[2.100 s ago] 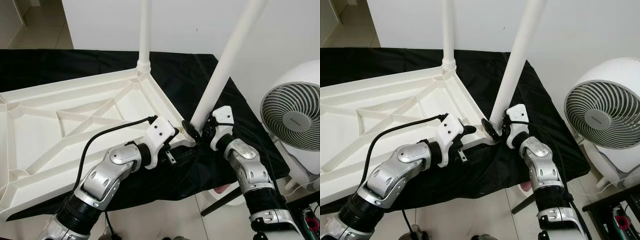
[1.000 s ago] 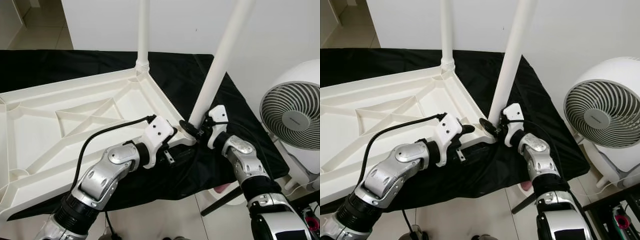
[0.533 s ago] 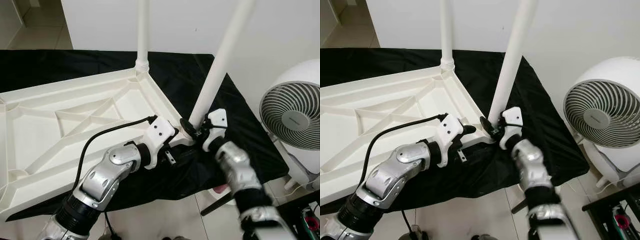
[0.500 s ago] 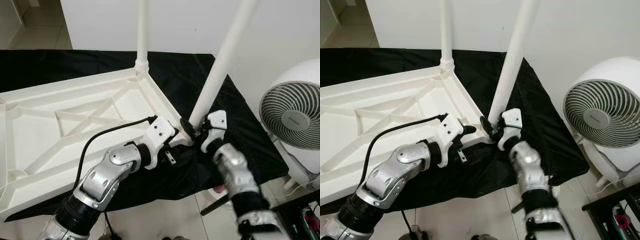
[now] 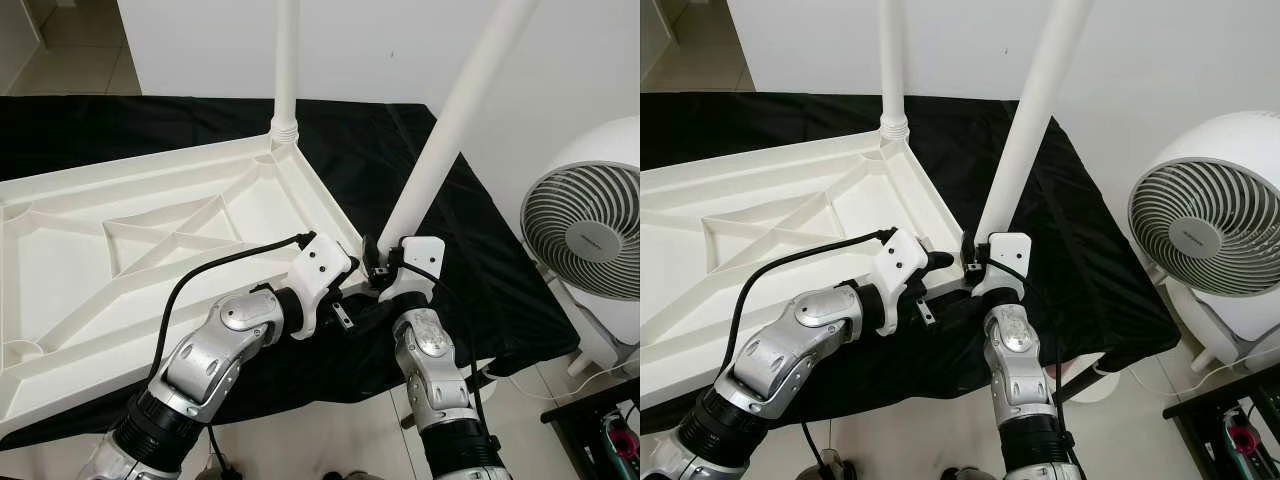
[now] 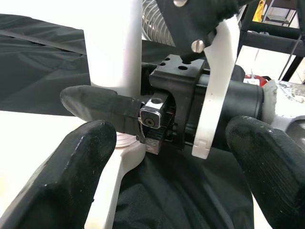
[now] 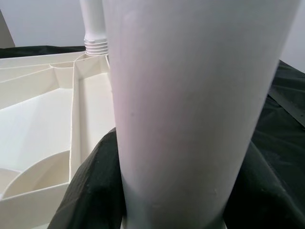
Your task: Building children table
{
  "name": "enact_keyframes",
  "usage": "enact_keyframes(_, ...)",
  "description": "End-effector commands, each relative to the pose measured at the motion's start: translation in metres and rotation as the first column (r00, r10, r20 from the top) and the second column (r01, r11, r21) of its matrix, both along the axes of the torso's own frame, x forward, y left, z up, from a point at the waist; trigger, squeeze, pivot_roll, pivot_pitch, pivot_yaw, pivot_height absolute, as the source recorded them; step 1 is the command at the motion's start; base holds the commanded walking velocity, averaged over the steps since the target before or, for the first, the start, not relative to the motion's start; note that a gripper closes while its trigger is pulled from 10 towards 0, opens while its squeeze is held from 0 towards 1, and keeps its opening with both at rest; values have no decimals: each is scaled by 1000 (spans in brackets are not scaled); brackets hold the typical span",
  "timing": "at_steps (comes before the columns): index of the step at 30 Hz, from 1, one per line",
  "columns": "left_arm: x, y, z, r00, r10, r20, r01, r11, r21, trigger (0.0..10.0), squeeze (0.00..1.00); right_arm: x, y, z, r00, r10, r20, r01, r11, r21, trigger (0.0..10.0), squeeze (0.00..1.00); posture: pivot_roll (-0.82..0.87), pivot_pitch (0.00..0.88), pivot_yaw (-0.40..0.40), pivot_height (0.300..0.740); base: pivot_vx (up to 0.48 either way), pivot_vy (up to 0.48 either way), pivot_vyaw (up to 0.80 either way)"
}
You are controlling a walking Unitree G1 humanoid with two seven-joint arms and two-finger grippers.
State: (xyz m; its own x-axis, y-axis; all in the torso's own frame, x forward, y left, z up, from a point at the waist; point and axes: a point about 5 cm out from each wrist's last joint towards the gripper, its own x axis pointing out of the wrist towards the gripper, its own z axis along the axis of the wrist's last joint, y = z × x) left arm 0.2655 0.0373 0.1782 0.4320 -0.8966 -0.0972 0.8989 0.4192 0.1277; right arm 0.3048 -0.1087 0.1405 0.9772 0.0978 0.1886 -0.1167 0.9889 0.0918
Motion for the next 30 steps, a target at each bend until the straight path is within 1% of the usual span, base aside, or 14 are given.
enact_keyframes(1,-2,-2,-5,999,-29,-13,29,999,14,10000,0,-3,-3,-1,1000,-8,-14,8,1000,16,10000,0,67,91,-94,740,0,0,0)
enact_keyframes(4,-1,-2,-4,1000,-24,-12,24,1000,10,10000,0,-3,-3,-1,1000,6,-13,-6,1000,13,10000,0,67,90,-96,740,0,0,0)
enact_keyframes(5,-1,-2,-4,1000,-22,-13,23,1000,9,10000,0,-3,-3,0,1000,9,-12,-9,1000,9,10000,690,68,91,-99,740,0,0,0)
enact_keyframes(6,-1,-2,-4,1000,-22,-14,22,1000,8,10000,0,-3,-4,2,1000,14,-9,-14,1000,9,10000,1000,68,91,-100,740,0,0,0)
enact_keyframes(12,-2,-1,-5,1000,-21,-15,21,1000,8,10000,0,-1,-9,6,1000,24,6,-24,1000,5,10000,1000,70,90,-103,740,0,0,0)
enact_keyframes(16,-1,-1,-5,1000,-17,-14,17,1000,7,10000,0,3,-21,12,993,116,13,-116,993,24,10000,1000,75,85,-105,740,0,0,0)
enact_keyframes(17,-2,-1,-5,1000,-18,-13,18,1000,8,10000,0,3,-25,12,978,207,1,-207,978,2,10000,718,74,83,-103,740,0,0,0)
enact_keyframes(18,-2,-1,-5,1000,-18,-13,18,1000,8,10000,0,3,-25,12,978,207,1,-207,978,2,10000,718,74,83,-103,740,0,0,0)
enact_keyframes(19,-2,0,-5,1000,-17,-13,17,1000,9,10000,0,3,-29,12,953,302,-11,-302,953,-34,10000,0,74,80,-100,740,0,0,0)
enact_keyframes(21,-2,0,-5,1000,-17,-13,17,1000,9,10000,0,3,-29,12,953,302,-11,-302,953,-34,10000,0,74,80,-100,740,0,0,0)
enact_keyframes(24,0,0,-4,1000,-24,-8,24,1000,13,10000,0,3,-43,8,873,481,-79,-487,860,-153,10000,0,74,69,-90,740,0,0,0)
enact_keyframes(26,0,0,-4,1000,-24,-8,24,1000,13,10000,0,3,-43,8,873,481,-79,-487,860,-153,10000,0,74,69,-90,740,0,0,0)
enact_keyframes(27,0,0,-4,1000,-27,-6,27,1000,15,10000,0,5,-46,6,853,512,-102,-522,831,-192,10000,0,74,65,-86,740,0,0,0)
enact_keyframes(30,0,0,-4,1000,-28,-4,28,999,16,10000,0,6,-48,5,840,529,-117,-542,813,-215,10000,0,74,65,-86,740,0,0,0)
